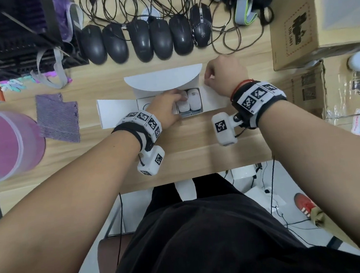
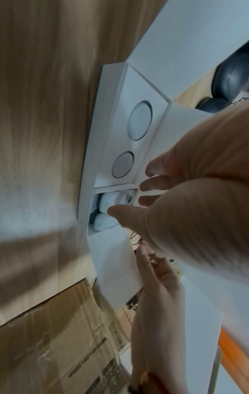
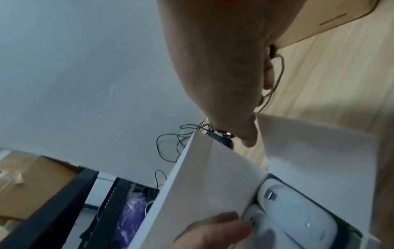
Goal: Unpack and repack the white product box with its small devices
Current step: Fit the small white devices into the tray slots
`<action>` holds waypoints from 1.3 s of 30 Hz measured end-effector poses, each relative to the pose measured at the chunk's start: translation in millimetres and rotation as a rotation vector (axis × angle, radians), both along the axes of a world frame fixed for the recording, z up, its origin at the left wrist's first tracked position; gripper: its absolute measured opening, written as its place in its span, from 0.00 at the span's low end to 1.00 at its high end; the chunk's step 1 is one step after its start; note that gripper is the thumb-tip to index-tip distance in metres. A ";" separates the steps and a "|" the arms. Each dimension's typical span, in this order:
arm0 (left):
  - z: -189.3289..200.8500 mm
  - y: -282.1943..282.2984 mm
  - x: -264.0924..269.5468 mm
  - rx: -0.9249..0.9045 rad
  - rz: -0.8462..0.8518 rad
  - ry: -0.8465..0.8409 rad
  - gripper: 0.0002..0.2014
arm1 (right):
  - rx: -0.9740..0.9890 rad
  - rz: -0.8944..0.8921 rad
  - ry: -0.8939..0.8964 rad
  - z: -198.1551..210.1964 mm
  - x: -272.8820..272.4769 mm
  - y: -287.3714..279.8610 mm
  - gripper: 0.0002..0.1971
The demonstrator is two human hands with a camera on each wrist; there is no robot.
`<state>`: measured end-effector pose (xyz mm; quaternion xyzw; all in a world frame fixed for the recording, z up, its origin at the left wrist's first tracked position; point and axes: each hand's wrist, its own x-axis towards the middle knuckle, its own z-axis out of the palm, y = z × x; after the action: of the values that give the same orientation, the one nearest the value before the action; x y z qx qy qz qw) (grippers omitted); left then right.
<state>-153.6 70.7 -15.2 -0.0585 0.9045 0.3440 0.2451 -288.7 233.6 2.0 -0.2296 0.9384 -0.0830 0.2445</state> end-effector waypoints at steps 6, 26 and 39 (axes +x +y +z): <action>7.5 -13.7 2.2 0.031 0.184 -0.038 0.25 | -0.082 -0.179 -0.277 2.5 14.4 12.0 0.28; -13.6 -30.0 49.7 -0.060 0.104 -0.095 0.25 | -0.028 -0.254 -0.148 -37.0 69.0 -31.2 0.30; -15.1 -33.5 49.1 -0.061 0.093 -0.103 0.25 | 0.044 -0.309 -0.124 -39.5 76.9 -43.4 0.30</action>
<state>-104.5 37.2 -30.3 -0.1257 0.8971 0.3236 0.2733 -211.8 190.2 -37.4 -0.0714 0.9472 -0.1133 0.2913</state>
